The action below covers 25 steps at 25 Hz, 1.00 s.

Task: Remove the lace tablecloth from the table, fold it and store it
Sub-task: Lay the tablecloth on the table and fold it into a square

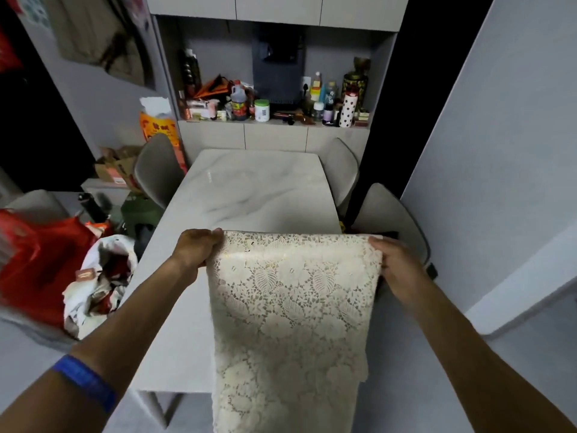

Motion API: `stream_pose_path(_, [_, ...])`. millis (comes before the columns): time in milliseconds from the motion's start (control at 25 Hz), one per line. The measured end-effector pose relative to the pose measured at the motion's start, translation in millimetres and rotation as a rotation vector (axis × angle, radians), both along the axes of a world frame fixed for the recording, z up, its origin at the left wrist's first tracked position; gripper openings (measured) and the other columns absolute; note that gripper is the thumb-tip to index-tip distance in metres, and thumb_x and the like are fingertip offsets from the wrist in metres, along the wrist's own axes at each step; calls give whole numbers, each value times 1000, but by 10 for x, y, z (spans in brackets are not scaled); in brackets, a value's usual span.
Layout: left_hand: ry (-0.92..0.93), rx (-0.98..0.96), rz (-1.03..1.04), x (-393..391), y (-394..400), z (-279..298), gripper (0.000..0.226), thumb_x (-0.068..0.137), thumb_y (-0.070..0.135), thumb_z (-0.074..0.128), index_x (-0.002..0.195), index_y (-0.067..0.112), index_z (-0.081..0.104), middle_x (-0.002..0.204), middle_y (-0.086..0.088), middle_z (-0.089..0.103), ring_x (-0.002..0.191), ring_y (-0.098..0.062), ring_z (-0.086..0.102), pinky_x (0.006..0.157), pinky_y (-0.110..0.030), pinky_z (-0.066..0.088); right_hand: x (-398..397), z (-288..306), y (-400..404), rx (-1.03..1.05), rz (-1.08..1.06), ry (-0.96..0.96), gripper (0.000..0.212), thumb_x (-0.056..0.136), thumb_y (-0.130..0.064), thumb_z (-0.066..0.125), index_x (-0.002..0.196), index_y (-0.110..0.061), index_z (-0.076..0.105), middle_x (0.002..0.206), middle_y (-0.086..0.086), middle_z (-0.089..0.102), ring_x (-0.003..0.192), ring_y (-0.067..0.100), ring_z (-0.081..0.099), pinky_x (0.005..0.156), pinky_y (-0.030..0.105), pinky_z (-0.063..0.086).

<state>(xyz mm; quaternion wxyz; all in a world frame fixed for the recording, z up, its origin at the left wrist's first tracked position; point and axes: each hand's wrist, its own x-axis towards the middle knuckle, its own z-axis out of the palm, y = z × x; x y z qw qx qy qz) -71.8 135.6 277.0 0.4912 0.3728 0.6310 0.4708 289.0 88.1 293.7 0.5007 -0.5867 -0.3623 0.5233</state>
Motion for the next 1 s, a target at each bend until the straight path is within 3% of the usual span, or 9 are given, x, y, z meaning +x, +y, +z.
stream_pose_path(160, [129,27,-7,-246,1462,451,27,95,22,61,70,12,55,79,-9,54,65,-22,49,54,-22,40,-583,336,1520,0,-162,-405,30,96,-21,57,117,0,66,101,19,69,85,27,62,74,30,50])
stream_pose_path(280, [-14,238,21,-451,2304,1222,30,98,30,55,71,18,55,84,-9,57,74,-20,55,68,-28,52,-962,947,2364,203,-312,-142,32,98,-16,55,117,8,61,82,18,58,64,21,52,59,35,46])
stream_pose_path(400, [-166,580,-22,-679,2654,1852,26,98,26,56,74,22,67,81,3,66,80,-11,61,82,-32,57,-1157,1489,2727,478,-272,119,13,99,-10,52,101,-7,65,86,8,63,75,19,60,78,36,55])
stream_pose_path(520, [-148,744,-95,-943,2529,1928,24,93,24,60,71,23,71,75,9,70,78,-11,63,77,-29,57,-1138,1556,2672,572,-147,297,21,94,2,51,86,-12,65,88,7,64,89,24,62,99,41,51])
stream_pose_path(600, [-183,701,-85,-1117,2331,1551,20,88,19,61,71,21,70,73,5,70,74,-15,64,71,-29,57,-1085,1278,2510,532,-112,319,27,88,8,51,79,-12,69,88,6,70,95,24,66,97,38,52])
stream_pose_path(680, [-203,529,-56,-1166,2056,903,23,86,6,58,72,19,70,72,4,72,71,-15,65,68,-26,56,-1076,757,2277,410,-109,259,38,84,13,50,69,-15,71,78,1,73,86,22,69,77,30,58])
stream_pose_path(800, [-85,169,17,-1152,1609,-277,24,85,-10,57,84,11,70,71,0,71,81,-24,61,75,-28,50,-1064,-366,1904,-5,-153,11,43,82,18,49,64,-16,68,66,4,64,68,24,56,55,23,45])
stream_pose_path(880, [19,-78,-1,-1184,1265,-1026,22,86,-17,55,98,-2,66,67,-5,67,80,-22,59,64,-20,45,-992,-1127,1658,-367,-96,-184,32,87,17,49,88,-6,71,84,13,59,77,26,51,64,29,41])
stream_pose_path(1000, [88,-330,-45,-1211,783,-1768,29,87,-25,49,97,-2,63,51,0,68,48,-7,61,45,-9,40,-874,-1818,1303,-780,6,-311,31,92,4,57,123,5,60,111,19,56,92,27,49,82,42,44])
